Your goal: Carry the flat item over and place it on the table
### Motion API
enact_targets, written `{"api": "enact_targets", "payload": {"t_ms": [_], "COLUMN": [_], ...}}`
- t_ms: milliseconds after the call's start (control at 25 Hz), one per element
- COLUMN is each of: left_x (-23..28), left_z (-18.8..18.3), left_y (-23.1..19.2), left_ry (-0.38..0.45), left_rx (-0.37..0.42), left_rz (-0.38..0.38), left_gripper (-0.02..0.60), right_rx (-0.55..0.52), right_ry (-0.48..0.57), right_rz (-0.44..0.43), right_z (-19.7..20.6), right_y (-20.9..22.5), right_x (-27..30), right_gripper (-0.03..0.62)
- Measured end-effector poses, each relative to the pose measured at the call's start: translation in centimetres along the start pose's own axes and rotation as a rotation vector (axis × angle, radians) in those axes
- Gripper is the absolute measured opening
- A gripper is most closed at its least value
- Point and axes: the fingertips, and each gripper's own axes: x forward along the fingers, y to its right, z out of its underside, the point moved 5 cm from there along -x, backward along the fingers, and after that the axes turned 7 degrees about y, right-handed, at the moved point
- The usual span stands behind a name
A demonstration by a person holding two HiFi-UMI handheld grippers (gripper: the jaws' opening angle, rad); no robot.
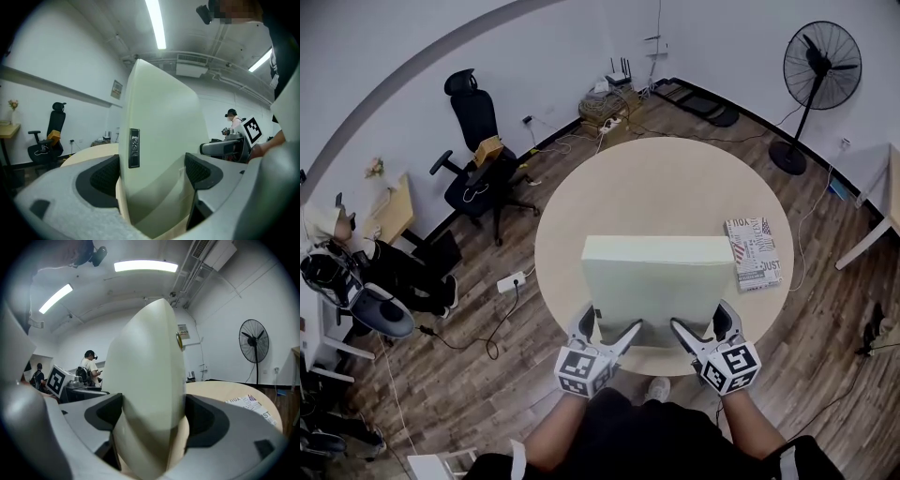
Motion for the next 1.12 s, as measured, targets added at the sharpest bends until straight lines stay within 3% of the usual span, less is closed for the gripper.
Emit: {"api": "enact_targets", "payload": {"t_ms": [320, 640, 1120], "left_x": [3.6, 6.8, 10.9], "left_z": [1.8, 6.0, 11.9], "left_y": [-3.1, -5.6, -7.6], "left_ry": [-0.086, -0.231, -0.414], "left_rx": [-0.061, -0.167, -0.321], "left_rz": [-0.006, -0.017, -0.047], "left_gripper": [0.408, 0.408, 0.408], "right_rx": [0.075, 0.225, 0.426], "right_ry": [-0.086, -0.226, -0.379], "right_rz": [0.025, 0.087, 0.241], "right_z": [2.1, 6.7, 12.8], "right_y": [2.6, 5.2, 8.9], "right_x": [3.9, 6.8, 8.9], "right_gripper": [0.382, 0.382, 0.382]}}
